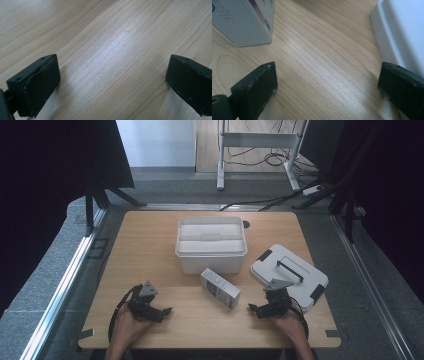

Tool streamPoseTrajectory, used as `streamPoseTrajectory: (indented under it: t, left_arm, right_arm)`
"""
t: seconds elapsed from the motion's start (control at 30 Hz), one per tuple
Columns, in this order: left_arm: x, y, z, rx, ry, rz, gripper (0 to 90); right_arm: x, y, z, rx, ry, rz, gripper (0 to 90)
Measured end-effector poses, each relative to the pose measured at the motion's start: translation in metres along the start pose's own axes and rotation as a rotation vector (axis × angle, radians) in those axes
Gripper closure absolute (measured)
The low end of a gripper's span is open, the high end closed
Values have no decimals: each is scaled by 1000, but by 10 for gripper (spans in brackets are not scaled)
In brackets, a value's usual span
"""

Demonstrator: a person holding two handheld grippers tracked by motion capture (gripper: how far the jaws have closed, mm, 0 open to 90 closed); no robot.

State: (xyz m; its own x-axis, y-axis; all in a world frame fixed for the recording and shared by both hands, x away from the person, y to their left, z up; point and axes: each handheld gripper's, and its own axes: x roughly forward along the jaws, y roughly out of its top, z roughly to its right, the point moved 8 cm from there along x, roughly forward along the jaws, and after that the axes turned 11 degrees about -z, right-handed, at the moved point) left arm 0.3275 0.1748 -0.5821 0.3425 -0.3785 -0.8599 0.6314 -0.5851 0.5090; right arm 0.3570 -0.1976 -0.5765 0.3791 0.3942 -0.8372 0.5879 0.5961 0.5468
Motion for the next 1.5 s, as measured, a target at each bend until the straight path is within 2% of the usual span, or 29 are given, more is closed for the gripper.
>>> streamPoseTrajectory:
  t: [0.83, 0.9, 1.23, 1.5]
  left_arm:
    - [0, 1, 0, 3, -3, 1, 0]
    - [0, 1, 0, 2, -3, 1, 0]
    - [0, 1, 0, 3, -3, 1, 0]
    - [0, 1, 0, 3, -3, 1, 0]
  right_arm:
    - [-1, -1, -2, 20, -12, -3, 9]
    - [-2, -1, -2, 18, -9, -20, 26]
    - [-10, 1, -7, -2, 20, -54, 45]
    - [-30, 15, -12, -32, 34, -58, 57]
